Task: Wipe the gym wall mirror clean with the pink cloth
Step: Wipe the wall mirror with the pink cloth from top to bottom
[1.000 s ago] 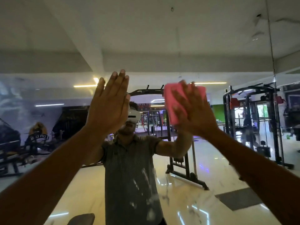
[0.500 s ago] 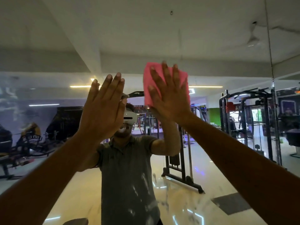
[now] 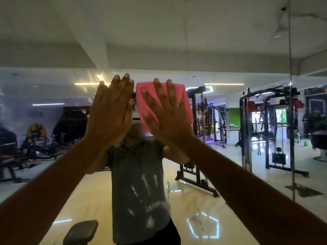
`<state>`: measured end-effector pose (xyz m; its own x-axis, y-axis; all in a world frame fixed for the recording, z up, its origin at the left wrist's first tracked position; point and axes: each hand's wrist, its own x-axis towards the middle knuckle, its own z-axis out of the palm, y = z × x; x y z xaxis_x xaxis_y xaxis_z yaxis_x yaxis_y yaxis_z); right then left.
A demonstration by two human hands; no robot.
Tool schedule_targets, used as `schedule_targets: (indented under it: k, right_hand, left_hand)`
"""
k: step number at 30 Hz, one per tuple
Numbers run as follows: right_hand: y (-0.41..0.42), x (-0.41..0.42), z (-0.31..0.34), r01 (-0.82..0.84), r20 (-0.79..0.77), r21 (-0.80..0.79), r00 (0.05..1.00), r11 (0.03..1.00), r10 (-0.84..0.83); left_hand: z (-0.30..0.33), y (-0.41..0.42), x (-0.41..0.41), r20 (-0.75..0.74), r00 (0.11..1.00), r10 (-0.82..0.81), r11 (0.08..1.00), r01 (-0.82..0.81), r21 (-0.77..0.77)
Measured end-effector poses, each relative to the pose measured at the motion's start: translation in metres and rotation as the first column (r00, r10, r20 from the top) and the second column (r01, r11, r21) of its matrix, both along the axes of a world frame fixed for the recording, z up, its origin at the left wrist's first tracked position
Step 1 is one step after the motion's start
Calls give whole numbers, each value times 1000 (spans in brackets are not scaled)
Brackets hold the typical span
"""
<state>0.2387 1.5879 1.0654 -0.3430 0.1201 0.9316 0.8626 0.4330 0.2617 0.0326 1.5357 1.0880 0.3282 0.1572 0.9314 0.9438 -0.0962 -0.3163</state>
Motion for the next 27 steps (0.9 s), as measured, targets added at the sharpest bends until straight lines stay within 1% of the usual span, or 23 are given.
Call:
schedule_targets:
  k: [2,3,4,5,7,9,10,11,13,15,16,18,20,21,22,24,26,27]
  right_hand:
    - [-4,22,-60,22,114,-20,993,1000,-19]
    - [-3,43,-84,27,140,-31,990,999,-22]
    - [2,65,-97,28,131,-32,991,999,-23]
    - [7,84,-98,32,84,-35,996,999,-29]
    - [20,105,-70,52,-90,-48,994,998,-56]
    - [25,97,-32,71,-252,-52,964,996,-82]
    - [22,87,-23,73,-292,-39,953,997,-81]
    - [21,80,-24,58,-285,-15,957,998,-60]
    - [18,82,-57,27,-156,-8,987,1000,-28]
    - [18,113,-100,13,-36,-32,999,999,-14]
    - [22,131,-110,15,-30,-34,999,999,-16]
    - [31,154,-96,36,-144,-56,989,998,-44]
    - [38,147,-61,29,-298,-77,953,997,-51]
    - [37,135,-49,15,-329,-79,944,997,-40]
    - [34,123,-44,-2,-316,-72,949,997,-21]
    - [31,118,-64,-23,-173,-64,985,998,12]
    - [29,143,-100,-13,-42,-46,999,999,11]
    - [29,160,-110,-5,-51,-49,999,999,3]
  left_hand:
    - [-7,3,5,-17,1000,4,1000,-4,-19]
    - [-10,3,6,-17,1000,11,1000,-11,-25]
    - [-11,2,8,-16,1000,19,999,-19,-29]
    - [-13,1,11,-12,1000,22,999,-22,-34]
    - [-18,1,22,-14,1000,6,999,-7,-45]
    - [-26,5,37,-24,1000,-12,998,11,-61]
    - [-30,7,45,-15,1000,-22,998,21,-66]
    - [-34,9,52,13,999,-35,997,36,-69]
    - [-42,12,63,66,996,-52,995,57,-80]
    - [-50,16,70,44,999,-14,996,18,-90]
    - [-54,19,73,28,999,15,996,-13,-91]
    - [-60,24,78,48,997,56,995,-52,-82]
    - [-64,27,86,70,995,74,994,-68,-85]
    - [-67,28,88,62,995,79,994,-73,-86]
    - [-71,29,90,44,995,85,993,-81,-82]
    - [-76,32,94,32,995,91,993,-88,-77]
    - [-77,33,94,46,996,76,994,-72,-80]
    - [-77,33,93,49,997,68,994,-63,-87]
